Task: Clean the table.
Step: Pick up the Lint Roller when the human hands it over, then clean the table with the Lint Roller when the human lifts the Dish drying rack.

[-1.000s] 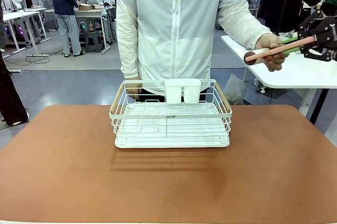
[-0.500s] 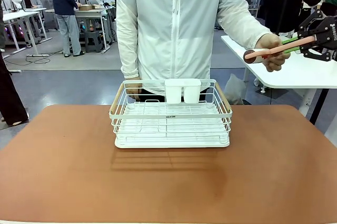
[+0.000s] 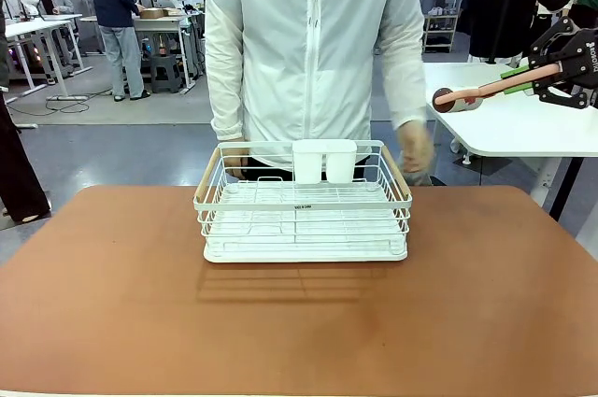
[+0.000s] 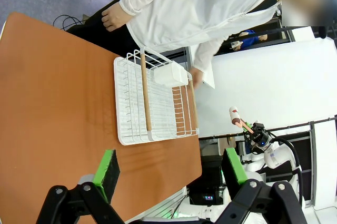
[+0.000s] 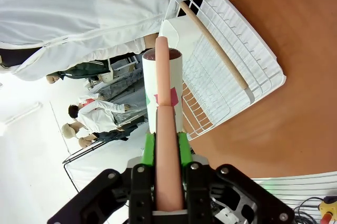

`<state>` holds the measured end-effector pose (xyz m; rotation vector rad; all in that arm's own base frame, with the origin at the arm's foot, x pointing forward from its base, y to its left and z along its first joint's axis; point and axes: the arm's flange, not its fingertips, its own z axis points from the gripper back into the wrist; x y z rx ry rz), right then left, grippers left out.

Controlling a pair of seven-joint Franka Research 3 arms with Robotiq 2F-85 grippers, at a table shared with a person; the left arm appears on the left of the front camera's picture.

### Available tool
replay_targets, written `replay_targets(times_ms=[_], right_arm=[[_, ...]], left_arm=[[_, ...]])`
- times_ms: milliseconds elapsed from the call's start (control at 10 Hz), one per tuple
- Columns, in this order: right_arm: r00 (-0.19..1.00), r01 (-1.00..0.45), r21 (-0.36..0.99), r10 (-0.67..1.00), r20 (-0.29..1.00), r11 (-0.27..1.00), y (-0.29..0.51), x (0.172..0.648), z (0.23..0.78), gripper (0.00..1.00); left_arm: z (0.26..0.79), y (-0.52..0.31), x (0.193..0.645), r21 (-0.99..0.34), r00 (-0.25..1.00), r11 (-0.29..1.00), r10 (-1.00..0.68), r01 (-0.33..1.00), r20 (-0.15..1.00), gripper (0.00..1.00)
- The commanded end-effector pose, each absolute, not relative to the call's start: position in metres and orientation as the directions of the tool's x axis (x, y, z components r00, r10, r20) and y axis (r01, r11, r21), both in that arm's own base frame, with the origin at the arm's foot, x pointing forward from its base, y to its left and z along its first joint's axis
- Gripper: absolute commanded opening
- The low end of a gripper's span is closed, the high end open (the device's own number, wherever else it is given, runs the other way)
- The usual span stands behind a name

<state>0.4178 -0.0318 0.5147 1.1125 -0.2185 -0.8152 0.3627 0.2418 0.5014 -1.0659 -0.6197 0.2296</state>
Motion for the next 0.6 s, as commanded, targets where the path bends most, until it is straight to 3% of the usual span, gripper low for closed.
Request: replay_targets(times_ms=[0,500], right_arm=[[0.699,0.471,0.860,-0.677,-0.230,0.194,-0.0308,0.4179,0.5147,0.00],[0.699,0.471,0.860,-0.677,-0.230,0.194,-0.0308,0.4179,0.5147,0.00]], left_arm=[[0.5024,0.2432,0.3615,-0.876,0.806,0.464,0.464,0.132,0.368,1.00],[0.5024,0.2432,0.3615,-0.876,0.806,0.464,0.464,0.132,0.368,1.00]])
